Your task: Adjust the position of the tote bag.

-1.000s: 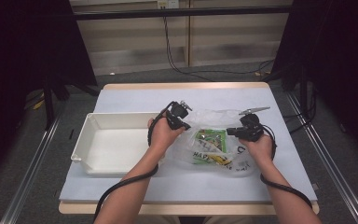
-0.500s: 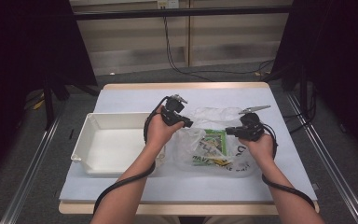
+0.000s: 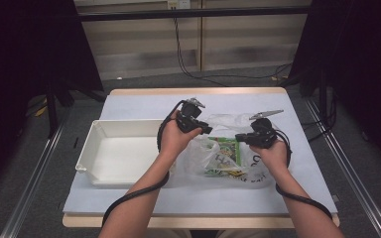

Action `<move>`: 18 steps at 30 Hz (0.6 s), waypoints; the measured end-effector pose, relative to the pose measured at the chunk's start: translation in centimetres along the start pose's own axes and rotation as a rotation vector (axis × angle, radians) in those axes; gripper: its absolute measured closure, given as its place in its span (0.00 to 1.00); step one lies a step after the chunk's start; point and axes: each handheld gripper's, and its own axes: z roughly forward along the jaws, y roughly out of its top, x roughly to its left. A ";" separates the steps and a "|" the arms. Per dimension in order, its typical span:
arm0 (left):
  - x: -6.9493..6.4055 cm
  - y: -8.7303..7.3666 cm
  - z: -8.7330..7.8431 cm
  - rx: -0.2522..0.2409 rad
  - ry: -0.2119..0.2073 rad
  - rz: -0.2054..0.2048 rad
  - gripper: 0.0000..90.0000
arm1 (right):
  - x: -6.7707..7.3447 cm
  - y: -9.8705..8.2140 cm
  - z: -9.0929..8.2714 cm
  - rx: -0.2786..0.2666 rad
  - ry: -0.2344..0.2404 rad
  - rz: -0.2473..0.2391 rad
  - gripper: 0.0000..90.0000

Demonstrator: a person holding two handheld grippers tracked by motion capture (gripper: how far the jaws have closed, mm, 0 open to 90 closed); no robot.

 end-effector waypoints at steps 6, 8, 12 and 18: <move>0.0 -0.1 1.4 0.076 0.023 0.041 0.82 | 0.0 0.2 0.3 0.011 -0.004 -0.003 1.00; 0.5 -0.3 1.9 0.098 0.035 0.033 0.84 | -0.5 0.1 0.5 0.016 -0.010 0.007 1.00; 1.2 -0.4 2.6 0.138 0.065 0.037 0.85 | -1.3 -0.3 0.7 0.025 -0.010 0.036 1.00; 1.6 -0.5 2.7 0.142 0.070 0.037 0.88 | -1.5 -1.1 0.8 0.022 0.014 0.091 0.79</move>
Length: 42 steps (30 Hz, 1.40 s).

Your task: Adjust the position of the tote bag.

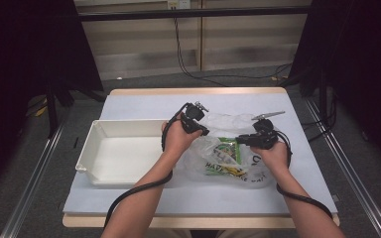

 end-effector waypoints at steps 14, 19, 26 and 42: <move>-0.6 -0.4 -0.4 -0.016 -0.014 0.022 0.91 | 0.1 -0.5 1.5 0.084 0.093 0.091 0.86; -0.3 -0.6 -0.5 -0.020 -0.010 0.023 0.94 | 0.5 -0.3 0.7 0.036 0.094 0.057 0.99; 0.1 -0.9 -1.0 -0.029 -0.007 0.007 0.95 | 1.3 0.1 -1.3 -0.049 0.095 0.001 0.99; -0.5 -0.4 -1.6 -0.124 -0.045 -0.005 0.95 | 3.0 0.5 -1.7 -0.070 0.124 -0.117 0.99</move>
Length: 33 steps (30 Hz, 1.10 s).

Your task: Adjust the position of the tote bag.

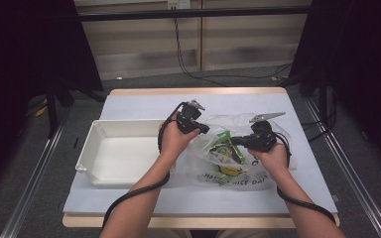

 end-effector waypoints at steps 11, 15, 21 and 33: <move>0.0 -0.1 0.2 0.020 0.022 0.003 0.95 | 0.5 0.3 0.0 -0.011 0.016 -0.039 0.99; 0.2 -0.3 0.0 0.047 0.027 0.020 0.95 | 0.5 0.3 -0.5 -0.046 0.007 -0.042 0.99; 0.1 -0.6 -0.3 0.067 0.035 0.025 0.95 | -0.1 0.4 -2.0 -0.117 -0.038 -0.017 0.99; 0.5 -0.2 -2.2 -0.010 0.014 -0.004 0.88 | -0.9 0.3 -3.3 -0.159 -0.064 0.017 0.99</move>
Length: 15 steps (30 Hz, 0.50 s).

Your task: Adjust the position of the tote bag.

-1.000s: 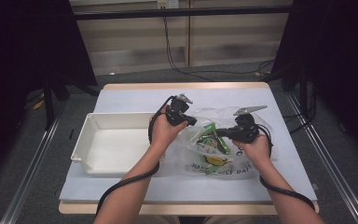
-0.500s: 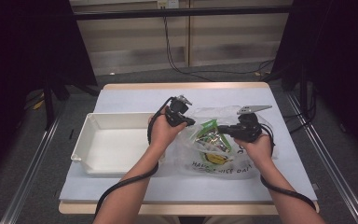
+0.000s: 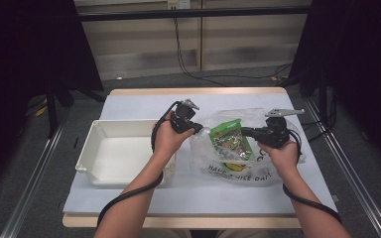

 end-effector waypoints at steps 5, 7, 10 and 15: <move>0.3 1.1 -1.1 -0.029 0.004 0.003 0.83 | 0.1 0.1 0.1 0.003 0.010 -0.011 1.00; 0.4 1.6 -1.5 -0.052 0.002 -0.021 0.83 | 0.2 0.1 0.2 0.011 0.009 -0.016 1.00; 0.1 2.1 -1.6 -0.064 -0.017 -0.021 0.82 | 0.3 0.2 0.4 0.014 0.010 -0.017 1.00; -1.0 2.4 -1.0 -0.064 -0.059 -0.005 0.81 | 0.4 0.2 0.7 0.019 0.008 -0.019 1.00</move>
